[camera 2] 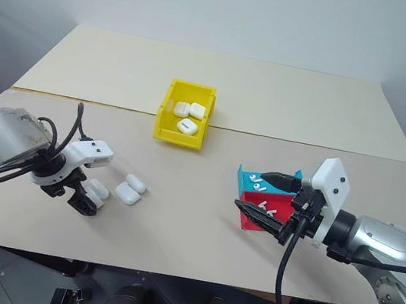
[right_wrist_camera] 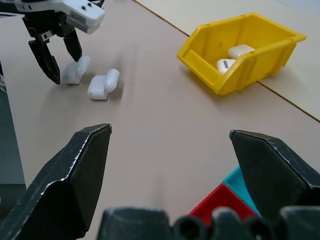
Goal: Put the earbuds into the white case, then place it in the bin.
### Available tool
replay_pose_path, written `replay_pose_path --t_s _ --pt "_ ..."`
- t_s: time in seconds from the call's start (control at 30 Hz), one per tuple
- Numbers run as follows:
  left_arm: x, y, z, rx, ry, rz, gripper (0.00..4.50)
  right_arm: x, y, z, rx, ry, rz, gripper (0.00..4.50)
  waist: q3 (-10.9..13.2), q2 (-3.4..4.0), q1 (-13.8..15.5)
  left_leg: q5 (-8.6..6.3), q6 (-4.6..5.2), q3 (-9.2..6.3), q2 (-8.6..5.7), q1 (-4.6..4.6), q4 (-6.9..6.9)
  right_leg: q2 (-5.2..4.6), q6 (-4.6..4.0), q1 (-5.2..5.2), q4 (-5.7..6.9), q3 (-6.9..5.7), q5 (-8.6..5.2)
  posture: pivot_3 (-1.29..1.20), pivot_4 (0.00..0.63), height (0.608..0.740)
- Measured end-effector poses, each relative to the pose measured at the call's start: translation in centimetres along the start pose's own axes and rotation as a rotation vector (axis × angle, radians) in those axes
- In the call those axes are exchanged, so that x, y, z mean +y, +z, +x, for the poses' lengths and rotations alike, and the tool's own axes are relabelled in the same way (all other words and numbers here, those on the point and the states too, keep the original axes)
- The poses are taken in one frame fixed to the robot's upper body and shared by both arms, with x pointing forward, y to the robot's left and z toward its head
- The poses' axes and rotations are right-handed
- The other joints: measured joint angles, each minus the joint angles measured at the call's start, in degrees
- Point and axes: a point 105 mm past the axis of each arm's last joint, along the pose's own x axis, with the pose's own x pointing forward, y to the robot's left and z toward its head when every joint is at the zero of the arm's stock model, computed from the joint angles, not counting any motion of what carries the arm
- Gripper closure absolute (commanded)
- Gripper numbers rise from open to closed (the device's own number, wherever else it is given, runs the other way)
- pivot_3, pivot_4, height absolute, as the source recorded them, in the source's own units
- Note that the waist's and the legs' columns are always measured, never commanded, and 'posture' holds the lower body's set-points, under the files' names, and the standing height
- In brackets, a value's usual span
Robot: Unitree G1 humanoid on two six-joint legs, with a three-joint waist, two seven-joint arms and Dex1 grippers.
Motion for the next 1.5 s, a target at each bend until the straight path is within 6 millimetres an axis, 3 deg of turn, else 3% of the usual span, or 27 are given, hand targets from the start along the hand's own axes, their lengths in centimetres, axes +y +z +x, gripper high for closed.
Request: replay_pose_path --t_s 0.17,0.27,0.6,0.93,1.2,1.3,1.5 --pt "0.1 0.1 0.3 0.008 0.009 -0.008 0.00 0.0 0.0 0.0 0.000 -0.002 0.000 0.08 0.0 0.00 0.1 0.00 0.00 0.00 -0.01 0.05 0.02 0.00 0.00 0.05 0.04 0.00 0.00 0.00 0.150 0.740" --pt "0.2 0.3 0.5 0.005 0.028 -0.006 0.54 0.0 0.0 0.0 0.000 -0.001 0.000 0.00 0.0 0.02 0.1 0.01 0.00 0.00 -0.01 0.11 0.03 -0.01 0.00 0.09 0.09 0.00 0.00 0.00 0.150 0.740" --pt "1.0 0.1 0.6 -0.021 0.083 -0.041 3.41 0.2 -0.4 -0.1 0.013 0.012 0.009 0.00 0.0 0.01 0.2 0.00 0.00 0.00 -0.03 0.09 0.05 -0.03 0.01 0.09 0.08 0.01 0.01 0.00 0.150 0.740" --pt "0.8 -3.0 -0.5 0.000 0.073 0.022 3.41 0.1 -0.3 0.0 0.008 0.014 0.006 0.00 0.0 -0.02 -0.3 0.00 0.00 0.01 0.00 0.04 0.04 -0.02 0.01 0.03 0.06 0.01 0.01 0.00 0.150 0.740" --pt "2.1 -1.8 -4.2 -0.161 0.093 0.095 3.41 0.0 -0.2 0.1 -0.005 0.013 0.013 0.00 0.0 -0.04 0.4 0.00 0.00 0.04 -0.01 0.05 0.05 -0.02 0.01 0.05 0.06 0.00 0.01 0.00 0.150 0.740" --pt "2.8 -1.5 -4.6 -0.186 0.112 0.122 2.87 0.1 -0.4 0.1 -0.011 0.014 0.026 0.00 0.0 -0.04 0.3 0.00 0.00 0.04 0.00 0.05 0.04 -0.01 0.01 0.03 0.06 0.00 0.01 0.00 0.150 0.740" --pt "2.6 -0.2 -4.8 -0.236 0.092 0.177 0.93 0.3 -0.4 0.2 -0.020 0.020 0.029 0.00 0.0 -0.05 0.3 0.00 0.00 0.05 0.00 0.04 0.05 -0.01 0.01 0.04 0.06 0.01 0.01 0.00 0.150 0.740"
